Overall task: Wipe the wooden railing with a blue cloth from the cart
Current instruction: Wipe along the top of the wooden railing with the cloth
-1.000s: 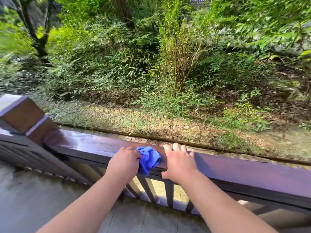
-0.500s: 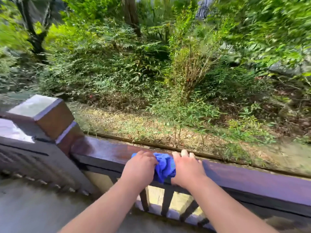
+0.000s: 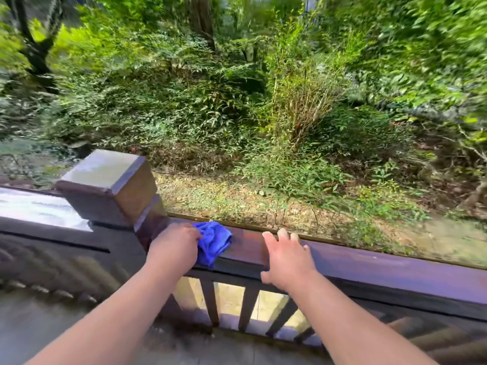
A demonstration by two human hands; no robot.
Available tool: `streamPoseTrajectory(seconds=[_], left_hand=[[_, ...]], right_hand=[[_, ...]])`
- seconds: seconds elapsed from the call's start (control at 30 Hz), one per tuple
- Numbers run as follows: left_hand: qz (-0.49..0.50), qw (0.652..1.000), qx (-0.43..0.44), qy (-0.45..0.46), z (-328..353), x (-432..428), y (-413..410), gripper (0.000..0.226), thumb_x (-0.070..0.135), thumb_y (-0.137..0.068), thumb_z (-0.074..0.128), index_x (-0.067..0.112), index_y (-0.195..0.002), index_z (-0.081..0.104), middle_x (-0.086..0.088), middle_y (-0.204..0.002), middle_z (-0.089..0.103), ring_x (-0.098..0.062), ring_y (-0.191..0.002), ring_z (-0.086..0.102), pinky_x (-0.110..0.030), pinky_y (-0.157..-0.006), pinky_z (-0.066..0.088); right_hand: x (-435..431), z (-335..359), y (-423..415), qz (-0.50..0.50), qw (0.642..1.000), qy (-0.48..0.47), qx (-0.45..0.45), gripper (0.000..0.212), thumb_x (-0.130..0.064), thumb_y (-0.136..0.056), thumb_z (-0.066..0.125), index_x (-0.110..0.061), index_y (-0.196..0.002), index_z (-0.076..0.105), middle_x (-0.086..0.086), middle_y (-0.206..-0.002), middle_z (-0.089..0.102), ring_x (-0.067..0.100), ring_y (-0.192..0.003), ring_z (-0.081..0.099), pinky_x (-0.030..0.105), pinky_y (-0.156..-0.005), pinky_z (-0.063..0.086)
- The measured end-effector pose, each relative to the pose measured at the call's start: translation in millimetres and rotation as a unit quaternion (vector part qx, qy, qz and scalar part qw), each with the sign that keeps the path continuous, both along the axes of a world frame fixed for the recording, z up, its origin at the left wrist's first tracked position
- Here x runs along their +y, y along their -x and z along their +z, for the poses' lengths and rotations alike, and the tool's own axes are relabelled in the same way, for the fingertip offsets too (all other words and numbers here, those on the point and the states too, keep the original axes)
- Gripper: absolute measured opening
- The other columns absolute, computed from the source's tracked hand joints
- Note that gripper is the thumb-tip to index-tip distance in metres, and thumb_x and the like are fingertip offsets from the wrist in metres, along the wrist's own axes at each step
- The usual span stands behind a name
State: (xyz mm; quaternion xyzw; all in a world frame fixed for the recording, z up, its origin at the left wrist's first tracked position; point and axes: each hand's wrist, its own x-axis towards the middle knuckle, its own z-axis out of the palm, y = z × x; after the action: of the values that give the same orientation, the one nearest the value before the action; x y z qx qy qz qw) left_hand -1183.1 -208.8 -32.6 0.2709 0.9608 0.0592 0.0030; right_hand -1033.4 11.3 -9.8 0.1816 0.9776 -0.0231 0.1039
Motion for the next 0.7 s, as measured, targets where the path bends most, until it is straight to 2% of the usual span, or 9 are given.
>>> streamPoseTrajectory(seconds=[0.1, 0.23, 0.3, 0.37, 0.47, 0.53, 0.6, 0.67, 0.7], left_hand=[[0.026, 1.000, -0.005, 0.012, 2.6, -17.4, 10.1, 0.033, 0.020, -0.090, 0.047, 0.035, -0.105, 0.072, 0.009, -0.112, 0.065, -0.019, -0.102, 0.056, -0.037, -0.081, 0.055], [0.029, 0.998, 0.033, 0.044, 7.2, -19.7, 2.4, 0.026, 0.017, -0.090, 0.050, 0.029, -0.102, 0.070, 0.005, -0.104, 0.062, -0.021, -0.095, 0.053, -0.035, -0.070, 0.055], [0.023, 0.997, 0.043, 0.068, 6.7, -18.9, -4.9, 0.024, 0.011, -0.087, 0.051, 0.025, -0.101, 0.066, 0.002, -0.104, 0.058, -0.023, -0.094, 0.050, -0.035, -0.065, 0.050], [0.000, 0.995, 0.047, 0.086, 12.9, -24.2, -13.6, 0.023, 0.012, -0.082, 0.061, 0.021, -0.103, 0.062, 0.000, -0.108, 0.055, -0.024, -0.094, 0.049, -0.034, -0.061, 0.044], [-0.042, 0.996, 0.033, 0.077, 22.9, -36.2, -32.1, 0.037, 0.021, -0.062, 0.084, 0.018, -0.092, 0.062, -0.001, -0.099, 0.057, -0.024, -0.082, 0.054, -0.034, -0.053, 0.047], [-0.012, 0.998, 0.040, 0.035, 27.4, -54.2, -36.7, 0.031, 0.021, -0.067, 0.081, 0.017, -0.091, 0.062, -0.001, -0.100, 0.057, -0.026, -0.083, 0.055, -0.038, -0.059, 0.055], [0.035, 0.997, 0.072, -0.012, 33.0, -83.0, -33.4, 0.021, 0.010, -0.076, 0.070, 0.017, -0.095, 0.066, -0.002, -0.104, 0.059, -0.029, -0.085, 0.057, -0.044, -0.068, 0.056], [0.062, 0.993, 0.090, -0.038, 36.3, -119.8, -28.2, 0.026, 0.008, -0.078, 0.064, 0.016, -0.102, 0.070, -0.002, -0.105, 0.062, -0.030, -0.087, 0.061, -0.042, -0.073, 0.057], [0.064, 0.993, 0.094, -0.017, 37.2, -140.0, -25.2, 0.029, 0.013, -0.083, 0.055, 0.016, -0.109, 0.070, -0.002, -0.109, 0.062, -0.029, -0.094, 0.061, -0.041, -0.081, 0.055]], right_hand=[[-14.1, -1.1, 7.2, 0.016, 1.000, -0.003, 0.001, 0.093, -0.055, -0.074, 0.079, -0.027, -0.148, 0.030, 0.009, -0.143, 0.040, 0.036, -0.131, 0.040, 0.056, -0.100, 0.042], [-30.8, -7.1, 10.6, 0.047, 0.999, 0.011, 0.014, 0.090, -0.056, -0.078, 0.075, -0.026, -0.149, 0.028, 0.010, -0.145, 0.040, 0.036, -0.131, 0.039, 0.057, -0.104, 0.041], [-40.4, -6.8, 12.7, 0.084, 0.995, 0.030, 0.038, 0.086, -0.057, -0.079, 0.071, -0.025, -0.148, 0.030, 0.009, -0.144, 0.041, 0.036, -0.130, 0.041, 0.054, -0.104, 0.041], [-53.5, -9.8, 17.1, 0.126, 0.989, 0.046, 0.067, 0.079, -0.056, -0.081, 0.067, -0.025, -0.146, 0.034, 0.007, -0.140, 0.043, 0.035, -0.127, 0.043, 0.051, -0.103, 0.042], [-77.0, -13.8, 22.6, 0.170, 0.978, 0.067, 0.102, 0.067, -0.052, -0.082, 0.065, -0.023, -0.137, 0.042, 0.006, -0.134, 0.048, 0.033, -0.123, 0.046, 0.049, -0.100, 0.044], [-101.8, -15.1, 35.4, 0.220, 0.965, 0.089, 0.110, 0.063, -0.052, -0.082, 0.065, -0.023, -0.134, 0.045, 0.005, -0.131, 0.051, 0.032, -0.121, 0.048, 0.048, -0.098, 0.045], [-132.4, -14.0, 49.0, 0.260, 0.952, 0.105, 0.120, 0.058, -0.052, -0.083, 0.062, -0.023, -0.131, 0.046, 0.005, -0.128, 0.051, 0.032, -0.119, 0.048, 0.047, -0.095, 0.044], [-163.7, -11.4, 58.9, 0.281, 0.944, 0.122, 0.122, 0.054, -0.052, -0.086, 0.056, -0.023, -0.130, 0.045, 0.005, -0.127, 0.051, 0.033, -0.117, 0.049, 0.047, -0.093, 0.044], [-177.6, -10.2, 63.1, 0.289, 0.941, 0.126, 0.120, 0.053, -0.051, -0.086, 0.054, -0.023, -0.130, 0.046, 0.005, -0.127, 0.051, 0.033, -0.116, 0.049, 0.047, -0.092, 0.044]])
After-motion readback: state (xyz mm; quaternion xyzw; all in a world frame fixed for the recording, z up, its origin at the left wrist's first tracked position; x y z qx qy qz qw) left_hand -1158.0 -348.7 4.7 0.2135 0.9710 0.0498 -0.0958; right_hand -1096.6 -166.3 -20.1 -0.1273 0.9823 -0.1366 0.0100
